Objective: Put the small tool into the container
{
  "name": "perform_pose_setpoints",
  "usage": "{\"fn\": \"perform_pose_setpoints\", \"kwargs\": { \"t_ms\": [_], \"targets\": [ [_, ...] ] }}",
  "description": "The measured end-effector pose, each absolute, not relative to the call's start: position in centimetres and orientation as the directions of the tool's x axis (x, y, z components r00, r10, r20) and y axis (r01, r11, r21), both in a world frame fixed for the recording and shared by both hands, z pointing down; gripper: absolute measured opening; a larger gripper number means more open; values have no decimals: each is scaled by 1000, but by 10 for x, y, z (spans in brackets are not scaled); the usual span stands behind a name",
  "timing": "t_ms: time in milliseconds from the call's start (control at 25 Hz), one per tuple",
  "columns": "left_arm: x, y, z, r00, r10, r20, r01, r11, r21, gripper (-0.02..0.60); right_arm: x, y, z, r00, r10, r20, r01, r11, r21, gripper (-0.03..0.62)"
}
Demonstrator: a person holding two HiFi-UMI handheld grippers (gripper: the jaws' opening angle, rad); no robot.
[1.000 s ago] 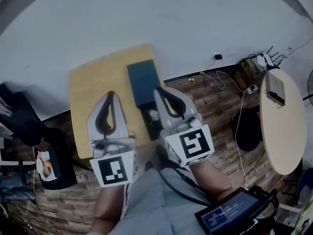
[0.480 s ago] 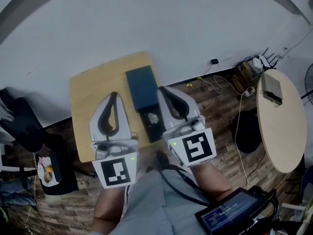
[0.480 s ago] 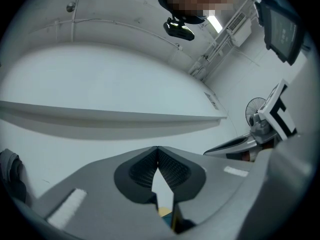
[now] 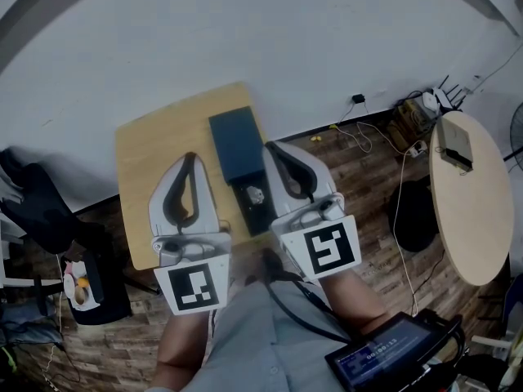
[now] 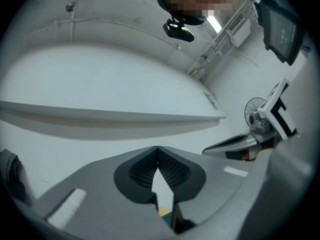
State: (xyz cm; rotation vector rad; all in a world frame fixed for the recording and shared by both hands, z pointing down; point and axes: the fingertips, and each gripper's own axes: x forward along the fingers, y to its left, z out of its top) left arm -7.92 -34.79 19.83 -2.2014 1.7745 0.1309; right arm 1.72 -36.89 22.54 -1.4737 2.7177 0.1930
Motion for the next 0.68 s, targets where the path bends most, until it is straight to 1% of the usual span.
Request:
{"fn": "perform_pose_setpoints", "kwargs": {
  "t_ms": [680],
  "targets": [
    [-83, -347, 195, 219, -940, -264, -965, -168, -202, 11, 13, -373, 225, -556, -825, -100, -831, 548, 94, 0]
  ]
}}
